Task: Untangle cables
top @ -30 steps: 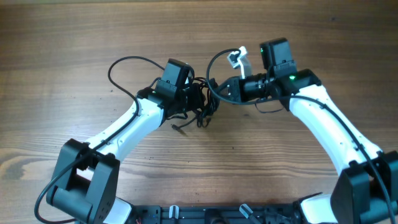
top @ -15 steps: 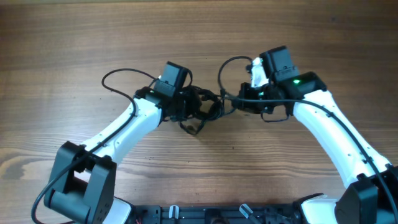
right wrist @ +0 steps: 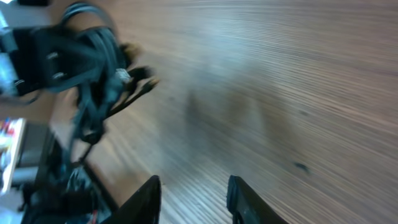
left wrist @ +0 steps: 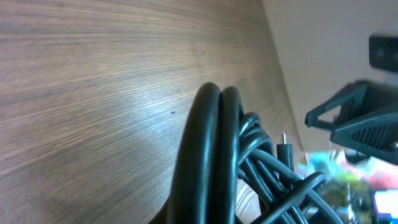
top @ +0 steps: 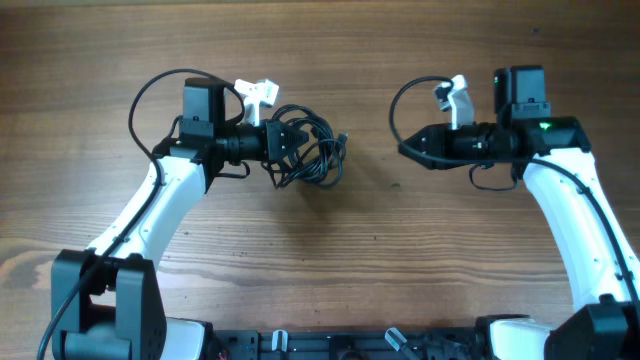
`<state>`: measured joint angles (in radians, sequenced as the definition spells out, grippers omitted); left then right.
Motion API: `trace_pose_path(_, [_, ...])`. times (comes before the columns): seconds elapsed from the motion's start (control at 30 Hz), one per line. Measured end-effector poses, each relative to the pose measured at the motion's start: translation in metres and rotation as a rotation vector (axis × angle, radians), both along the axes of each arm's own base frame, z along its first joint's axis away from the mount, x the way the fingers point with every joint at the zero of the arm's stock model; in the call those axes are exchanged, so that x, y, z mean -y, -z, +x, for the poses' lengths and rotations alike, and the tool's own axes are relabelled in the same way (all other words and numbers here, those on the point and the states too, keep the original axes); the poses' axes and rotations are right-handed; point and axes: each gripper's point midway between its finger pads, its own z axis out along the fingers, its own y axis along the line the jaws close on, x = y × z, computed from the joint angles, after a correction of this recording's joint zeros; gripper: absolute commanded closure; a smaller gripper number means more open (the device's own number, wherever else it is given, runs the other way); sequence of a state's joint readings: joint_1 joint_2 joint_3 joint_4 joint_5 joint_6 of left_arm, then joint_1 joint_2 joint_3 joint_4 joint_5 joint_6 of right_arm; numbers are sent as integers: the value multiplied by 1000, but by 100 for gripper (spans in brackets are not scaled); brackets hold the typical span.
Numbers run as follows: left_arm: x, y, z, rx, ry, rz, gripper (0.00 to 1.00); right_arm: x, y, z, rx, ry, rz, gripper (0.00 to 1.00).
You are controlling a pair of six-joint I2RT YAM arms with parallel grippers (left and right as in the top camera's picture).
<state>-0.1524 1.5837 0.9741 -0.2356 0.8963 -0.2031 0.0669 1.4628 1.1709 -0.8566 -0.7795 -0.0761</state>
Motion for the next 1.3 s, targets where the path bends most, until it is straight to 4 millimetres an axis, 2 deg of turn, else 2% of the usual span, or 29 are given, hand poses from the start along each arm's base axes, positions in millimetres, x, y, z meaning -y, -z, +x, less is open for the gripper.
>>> trace_pose_path(0.07, [4, -6, 4, 69, 21, 4, 96, -11, -16, -2, 58, -48, 8, 53])
trace_pose_path(0.13, [6, -16, 9, 153, 15, 37, 96, -23, -40, -4, 135, -84, 12, 53])
trace_pose_path(0.17, [7, -21, 9, 183, 7, 51, 96, -25, -45, -5, 150, -91, 14, 53])
trace_pose_path(0.2, [10, -36, 9, 253, -11, 85, 96, -36, -62, -9, 204, -125, 19, 53])
trace_pose_path(0.23, [13, -49, 7, 304, -25, 108, 96, -43, -69, -9, 231, -140, 25, 53])
trace_pose_path(0.37, [19, -97, -3, 472, -71, 132, 96, -64, -81, -9, 278, -171, 47, 54])
trace_pose_path(0.47, [15, -112, -4, 520, -103, 138, 96, -67, -83, -9, 275, -164, 53, 54])
trace_pose_path(0.67, [12, -113, -2, 510, -131, 142, 96, -75, -86, -11, 277, -171, 69, 54])
trace_pose_path(0.8, [12, -113, -2, 492, -141, 131, 96, -84, -86, -16, 261, -179, 73, 62])
trace_pose_path(0.87, [11, -112, -1, 482, -155, 131, 96, -83, -82, -12, 229, -127, 50, 61])
trace_pose_path(1.0, [-5, -104, 10, 403, -292, 163, 96, -84, -85, -11, 218, -43, 18, 59])
trace_pose_path(1.13, [-16, -97, 15, 292, -409, 146, 96, -95, -93, -23, 200, 13, 8, 58])
trace_pose_path(1.2, [-25, -87, 16, 177, -514, 129, 96, -100, -89, -27, 164, 53, -5, 53])
trace_pose_path(1.27, [-34, -80, 18, 50, -642, 76, 96, -107, -82, -29, 104, 130, -22, 42])
trace_pose_path(1.3, [-36, -79, 18, -4, -689, 42, 96, -111, -76, -29, 72, 167, -33, 40])
